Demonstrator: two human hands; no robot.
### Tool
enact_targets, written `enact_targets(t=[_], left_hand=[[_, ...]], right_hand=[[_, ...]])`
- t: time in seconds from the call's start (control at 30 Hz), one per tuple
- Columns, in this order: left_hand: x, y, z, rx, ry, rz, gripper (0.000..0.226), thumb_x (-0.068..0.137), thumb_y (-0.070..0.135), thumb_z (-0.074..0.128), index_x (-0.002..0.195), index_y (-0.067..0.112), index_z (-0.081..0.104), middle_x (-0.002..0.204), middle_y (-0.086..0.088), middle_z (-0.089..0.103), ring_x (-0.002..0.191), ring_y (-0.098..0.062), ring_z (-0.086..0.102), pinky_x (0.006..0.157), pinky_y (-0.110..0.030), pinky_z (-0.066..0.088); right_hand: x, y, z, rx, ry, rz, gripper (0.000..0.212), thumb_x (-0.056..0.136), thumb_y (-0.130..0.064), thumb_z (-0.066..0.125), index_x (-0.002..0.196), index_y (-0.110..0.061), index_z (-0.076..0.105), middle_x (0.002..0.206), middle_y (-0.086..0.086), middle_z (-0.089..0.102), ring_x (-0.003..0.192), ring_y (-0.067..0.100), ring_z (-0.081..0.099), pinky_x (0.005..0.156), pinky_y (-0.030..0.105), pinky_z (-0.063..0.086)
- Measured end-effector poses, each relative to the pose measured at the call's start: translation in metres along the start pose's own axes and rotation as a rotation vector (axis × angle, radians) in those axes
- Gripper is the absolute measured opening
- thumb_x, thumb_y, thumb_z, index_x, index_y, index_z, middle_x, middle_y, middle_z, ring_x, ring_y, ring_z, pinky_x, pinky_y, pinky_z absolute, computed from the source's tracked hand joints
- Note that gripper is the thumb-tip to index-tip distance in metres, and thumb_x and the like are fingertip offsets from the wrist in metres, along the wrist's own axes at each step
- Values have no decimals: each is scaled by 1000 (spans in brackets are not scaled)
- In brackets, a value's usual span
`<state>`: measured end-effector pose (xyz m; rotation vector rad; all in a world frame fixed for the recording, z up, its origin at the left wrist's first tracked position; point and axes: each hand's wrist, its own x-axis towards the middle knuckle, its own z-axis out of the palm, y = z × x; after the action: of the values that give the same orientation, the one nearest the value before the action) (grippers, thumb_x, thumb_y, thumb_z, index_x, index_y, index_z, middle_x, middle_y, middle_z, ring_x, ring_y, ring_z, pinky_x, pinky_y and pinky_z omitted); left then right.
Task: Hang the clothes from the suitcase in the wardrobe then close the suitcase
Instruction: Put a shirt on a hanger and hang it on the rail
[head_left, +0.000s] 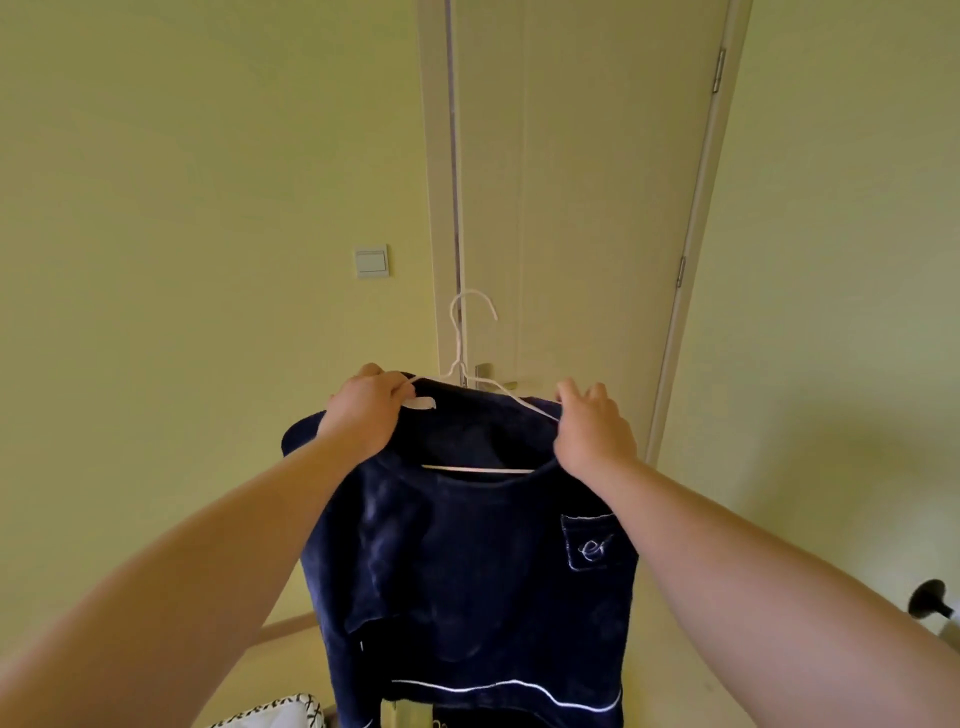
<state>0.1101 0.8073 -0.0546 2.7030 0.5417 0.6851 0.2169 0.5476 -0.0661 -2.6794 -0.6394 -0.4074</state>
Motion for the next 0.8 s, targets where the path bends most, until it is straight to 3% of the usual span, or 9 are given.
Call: enact_targets(t=[0.17,0.3,0.4,0.47,0.53,0.57,0.63,0.67,0.8], left_hand=[[-2,-5,-3,-47,4,63,28,106,22,44,101,22,71,105,1,54,91,-22,58,84,-39,50],[-5,5,3,-95,-36,102,28,106,25,45,102,21,72,104,2,55,91,-19,57,87,-38,49],[-6,6,6,-72,-67,124,28,105,27,47,100,21,73,102,4,55,91,-18,57,88,-42,50],[-8,7,6,-72,-73,144,27,105,28,47,100,21,73,102,4,55,91,-17,57,88,-40,49],[-11,9,5,-108,-59,162,25,104,29,49,101,22,74,103,5,56,92,-17,57,86,-35,48],[-14,10,4,-129,-41,176,23,104,29,52,102,22,74,103,5,56,92,-16,56,85,-32,47],[-19,11,3,-139,-17,211,12,99,28,62,105,22,70,106,5,56,93,-15,55,85,-30,46],[-21,11,2,-91,-23,233,14,94,25,68,108,24,64,110,6,54,97,-16,53,88,-31,44],[-33,8,9,258,-22,225,75,70,-4,62,132,26,34,131,3,40,124,-23,39,109,-41,30]], right_hand=[[6,3,-4,-113,-179,88,31,90,-15,49,119,-23,52,123,7,50,115,32,47,91,41,44],[3,-21,-8,-139,-323,-49,17,86,-7,48,93,-20,55,103,3,60,92,28,56,76,33,46],[1,-31,-10,-147,-413,-73,9,87,-21,51,95,-21,55,93,-2,58,86,25,59,75,32,45],[4,-32,-4,-98,-374,-96,26,90,-49,50,92,-25,58,91,-3,61,85,24,59,80,35,47],[8,-32,3,29,-346,-133,48,96,-66,34,75,-27,52,77,-4,57,75,24,56,76,34,46],[9,-33,6,124,-339,-138,53,100,-64,28,73,-25,52,73,-3,53,70,23,54,67,31,43],[12,-35,9,300,-307,-101,56,107,-51,25,87,-16,63,74,1,55,68,23,55,57,29,37],[13,-36,9,349,-271,-76,57,108,-48,24,93,-11,65,78,4,58,71,26,58,58,30,39],[14,-42,6,342,-174,-44,61,107,-49,19,92,-9,62,90,11,66,81,32,63,77,40,53]])
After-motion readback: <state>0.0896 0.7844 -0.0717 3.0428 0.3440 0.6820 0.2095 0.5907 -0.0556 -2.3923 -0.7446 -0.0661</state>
